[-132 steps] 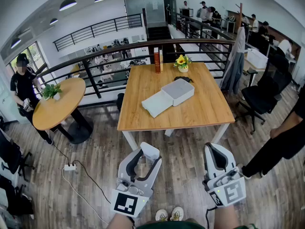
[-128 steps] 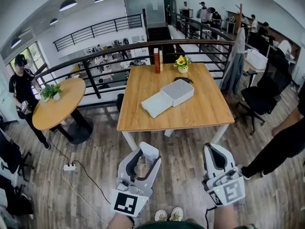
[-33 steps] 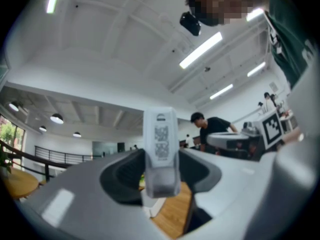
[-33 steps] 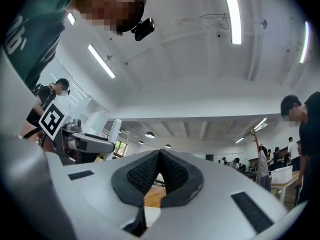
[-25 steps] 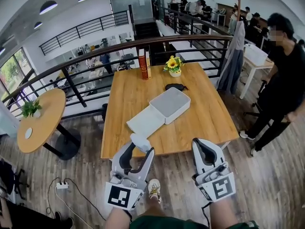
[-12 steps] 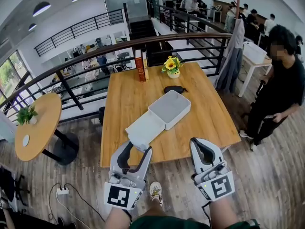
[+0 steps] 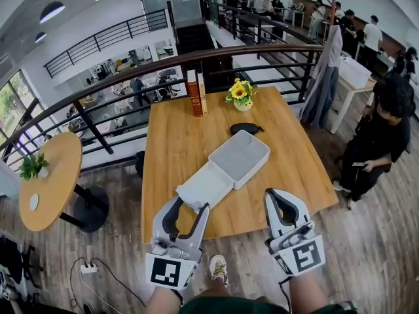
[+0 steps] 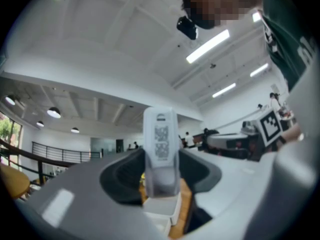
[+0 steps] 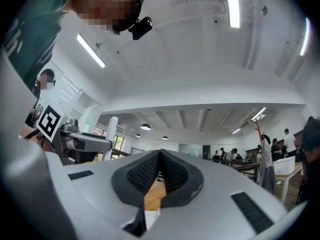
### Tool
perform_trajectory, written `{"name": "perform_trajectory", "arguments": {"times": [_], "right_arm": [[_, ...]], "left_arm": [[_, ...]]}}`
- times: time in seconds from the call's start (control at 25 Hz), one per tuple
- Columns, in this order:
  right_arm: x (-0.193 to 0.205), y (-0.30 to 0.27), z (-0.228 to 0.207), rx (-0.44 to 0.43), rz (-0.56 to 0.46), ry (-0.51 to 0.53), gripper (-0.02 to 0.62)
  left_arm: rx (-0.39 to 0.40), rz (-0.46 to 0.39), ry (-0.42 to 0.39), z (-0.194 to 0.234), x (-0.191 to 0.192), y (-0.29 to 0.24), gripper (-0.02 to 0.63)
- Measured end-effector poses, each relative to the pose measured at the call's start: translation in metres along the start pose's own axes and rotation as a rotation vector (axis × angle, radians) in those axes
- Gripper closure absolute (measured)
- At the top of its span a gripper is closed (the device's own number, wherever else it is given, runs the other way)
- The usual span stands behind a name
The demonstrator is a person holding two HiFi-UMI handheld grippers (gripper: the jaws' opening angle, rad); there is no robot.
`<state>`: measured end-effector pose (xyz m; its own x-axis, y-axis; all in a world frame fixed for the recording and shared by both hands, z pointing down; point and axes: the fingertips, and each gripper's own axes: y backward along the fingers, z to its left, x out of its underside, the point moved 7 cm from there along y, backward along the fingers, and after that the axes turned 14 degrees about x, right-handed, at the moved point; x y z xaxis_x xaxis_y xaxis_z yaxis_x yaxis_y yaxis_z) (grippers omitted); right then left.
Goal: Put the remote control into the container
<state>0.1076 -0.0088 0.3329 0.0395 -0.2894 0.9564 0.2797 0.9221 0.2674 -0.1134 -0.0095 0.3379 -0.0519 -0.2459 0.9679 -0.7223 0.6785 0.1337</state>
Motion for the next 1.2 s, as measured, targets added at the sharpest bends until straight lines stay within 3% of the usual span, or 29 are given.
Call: {"name": "perform_trajectory", "arguments": {"times": [0.56, 1.2], "right_arm": [[0.023, -0.094, 0.011, 0.005, 0.022, 0.004, 0.578], [0.044, -0.152, 0.02, 0.031, 0.042, 0.022, 0.578]], "left_arm": [[0.031, 0.021, 0.041, 0.084, 0.029, -0.045, 0.393], [0.074, 0.026, 0.073, 0.142, 0.051, -0.074, 0.393]]}}
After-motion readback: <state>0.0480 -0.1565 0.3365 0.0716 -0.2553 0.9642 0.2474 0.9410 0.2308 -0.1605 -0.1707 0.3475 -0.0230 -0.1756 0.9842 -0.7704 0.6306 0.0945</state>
